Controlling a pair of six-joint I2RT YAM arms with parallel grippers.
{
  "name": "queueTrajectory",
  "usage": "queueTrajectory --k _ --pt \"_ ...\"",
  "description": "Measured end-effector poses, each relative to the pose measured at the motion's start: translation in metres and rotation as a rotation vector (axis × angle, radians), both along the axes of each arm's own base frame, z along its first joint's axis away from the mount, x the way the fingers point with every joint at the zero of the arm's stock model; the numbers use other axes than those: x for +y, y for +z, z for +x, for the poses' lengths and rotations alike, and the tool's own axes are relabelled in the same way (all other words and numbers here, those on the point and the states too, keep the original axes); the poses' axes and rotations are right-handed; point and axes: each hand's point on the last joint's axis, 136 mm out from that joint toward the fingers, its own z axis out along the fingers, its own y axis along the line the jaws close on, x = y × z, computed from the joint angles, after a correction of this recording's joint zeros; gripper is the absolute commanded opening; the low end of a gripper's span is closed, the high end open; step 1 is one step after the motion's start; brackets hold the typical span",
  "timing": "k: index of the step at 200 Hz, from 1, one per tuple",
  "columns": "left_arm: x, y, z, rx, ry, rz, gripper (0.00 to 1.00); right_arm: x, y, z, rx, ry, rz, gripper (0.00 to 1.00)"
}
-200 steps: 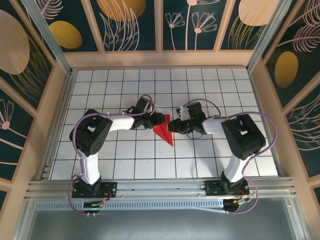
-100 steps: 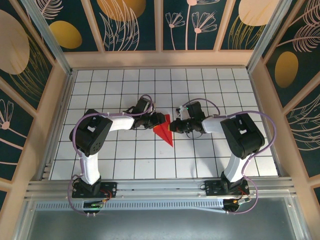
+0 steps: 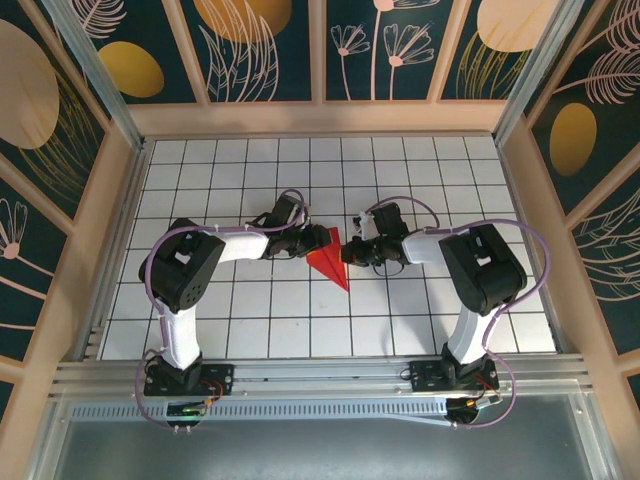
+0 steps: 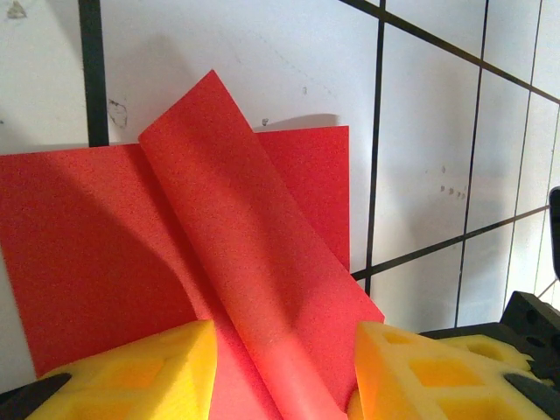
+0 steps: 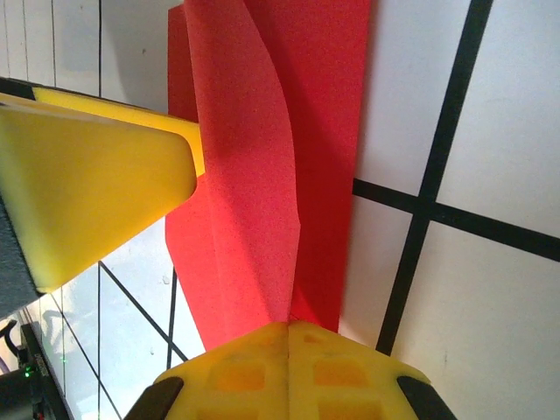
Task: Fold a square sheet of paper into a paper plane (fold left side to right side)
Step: Fourth fold the wing at the center of the table.
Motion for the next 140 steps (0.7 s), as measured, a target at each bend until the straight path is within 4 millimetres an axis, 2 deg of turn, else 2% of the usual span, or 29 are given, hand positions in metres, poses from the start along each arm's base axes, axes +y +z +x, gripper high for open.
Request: queueTrajectory --k 140 --pt "-0.0001 0.0001 0.0 0.0 0.0 0.0 0.46 -0.0016 -0.0073 0.0038 -0.001 -0.001 -0.032 0.0"
